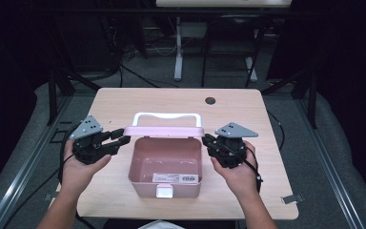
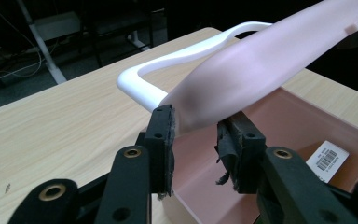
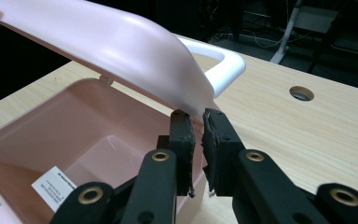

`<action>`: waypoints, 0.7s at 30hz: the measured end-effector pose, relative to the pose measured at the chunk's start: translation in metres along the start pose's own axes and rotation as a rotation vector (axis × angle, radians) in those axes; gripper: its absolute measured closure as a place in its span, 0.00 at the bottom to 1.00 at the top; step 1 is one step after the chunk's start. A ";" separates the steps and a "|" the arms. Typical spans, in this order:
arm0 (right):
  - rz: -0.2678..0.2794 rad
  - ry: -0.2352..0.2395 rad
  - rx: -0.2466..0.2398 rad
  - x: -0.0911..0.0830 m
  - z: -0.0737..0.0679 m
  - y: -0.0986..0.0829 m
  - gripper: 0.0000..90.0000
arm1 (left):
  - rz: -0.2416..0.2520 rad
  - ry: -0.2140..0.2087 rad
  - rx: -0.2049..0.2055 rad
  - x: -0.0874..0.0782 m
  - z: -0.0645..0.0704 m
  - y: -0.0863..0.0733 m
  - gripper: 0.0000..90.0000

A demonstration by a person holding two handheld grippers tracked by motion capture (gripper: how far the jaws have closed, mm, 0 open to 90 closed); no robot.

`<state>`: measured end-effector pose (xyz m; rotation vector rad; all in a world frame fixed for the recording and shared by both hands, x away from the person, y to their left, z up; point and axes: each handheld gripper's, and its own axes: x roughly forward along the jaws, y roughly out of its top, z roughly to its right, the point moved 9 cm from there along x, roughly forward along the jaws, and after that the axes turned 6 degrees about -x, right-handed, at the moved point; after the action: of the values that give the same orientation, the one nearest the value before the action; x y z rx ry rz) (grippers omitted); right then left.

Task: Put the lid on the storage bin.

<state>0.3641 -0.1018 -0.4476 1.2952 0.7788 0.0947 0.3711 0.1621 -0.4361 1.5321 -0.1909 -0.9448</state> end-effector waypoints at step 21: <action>0.032 0.036 0.053 -0.028 0.010 0.011 0.89 | -0.023 -0.021 -0.023 0.001 -0.003 0.002 0.78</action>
<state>0.3526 -0.1206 -0.4246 1.3593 0.7960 0.1249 0.3745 0.1628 -0.4349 1.5072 -0.1768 -0.9784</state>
